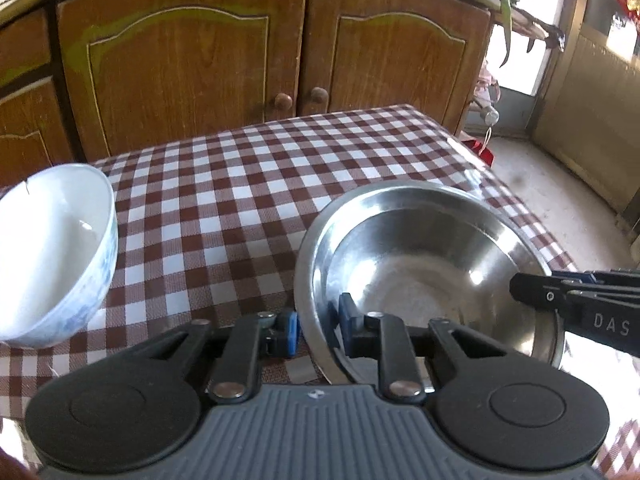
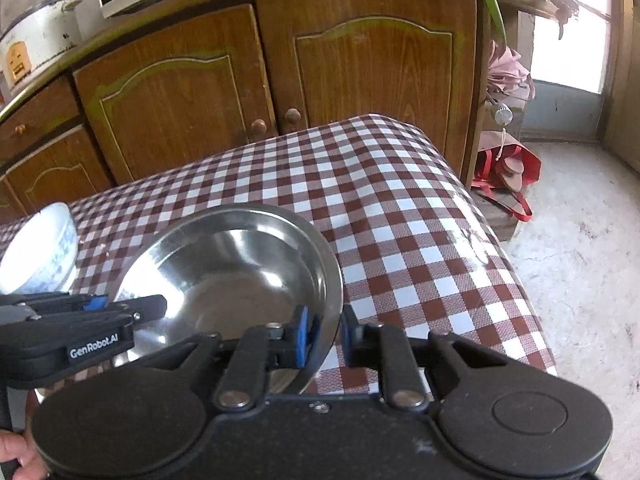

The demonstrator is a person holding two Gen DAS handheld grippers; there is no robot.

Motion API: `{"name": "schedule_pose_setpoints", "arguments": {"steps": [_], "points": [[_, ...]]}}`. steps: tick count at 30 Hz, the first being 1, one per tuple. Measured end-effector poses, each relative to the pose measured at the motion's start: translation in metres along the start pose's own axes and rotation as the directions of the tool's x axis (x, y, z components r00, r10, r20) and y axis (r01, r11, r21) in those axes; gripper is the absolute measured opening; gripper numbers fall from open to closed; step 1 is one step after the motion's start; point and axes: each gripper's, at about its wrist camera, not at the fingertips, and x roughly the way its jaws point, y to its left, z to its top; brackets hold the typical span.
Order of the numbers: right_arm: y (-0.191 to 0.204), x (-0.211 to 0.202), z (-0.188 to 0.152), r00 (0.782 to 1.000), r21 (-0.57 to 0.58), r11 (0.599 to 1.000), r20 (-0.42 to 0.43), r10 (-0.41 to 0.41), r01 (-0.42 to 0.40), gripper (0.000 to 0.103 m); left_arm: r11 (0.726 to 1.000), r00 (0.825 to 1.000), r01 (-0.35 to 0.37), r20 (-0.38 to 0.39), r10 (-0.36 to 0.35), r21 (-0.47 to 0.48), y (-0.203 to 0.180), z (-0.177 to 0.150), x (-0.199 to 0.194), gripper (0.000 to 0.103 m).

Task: Organize plates and bowls

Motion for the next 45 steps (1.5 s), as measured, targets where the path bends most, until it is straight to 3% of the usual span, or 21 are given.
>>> {"name": "schedule_pose_setpoints", "arguments": {"steps": [15, 28, 45], "points": [[0.012, -0.043, 0.004, 0.998, -0.041, 0.999, 0.062, -0.018, 0.021, 0.022, 1.000, 0.998, -0.021, 0.051, 0.020, 0.007, -0.009, 0.004, -0.040, 0.023], [0.024, -0.135, -0.001, 0.992, -0.060, 0.998, 0.127, -0.008, 0.016, 0.022, 0.999, 0.995, -0.045, 0.094, 0.045, -0.003, -0.032, 0.000, -0.123, 0.022], [0.047, -0.249, -0.038, 0.985, -0.110, 0.994, 0.173, 0.016, 0.004, 0.022, 0.998, 0.987, -0.062, 0.144, 0.066, -0.028, -0.046, -0.042, -0.223, 0.023]]}}
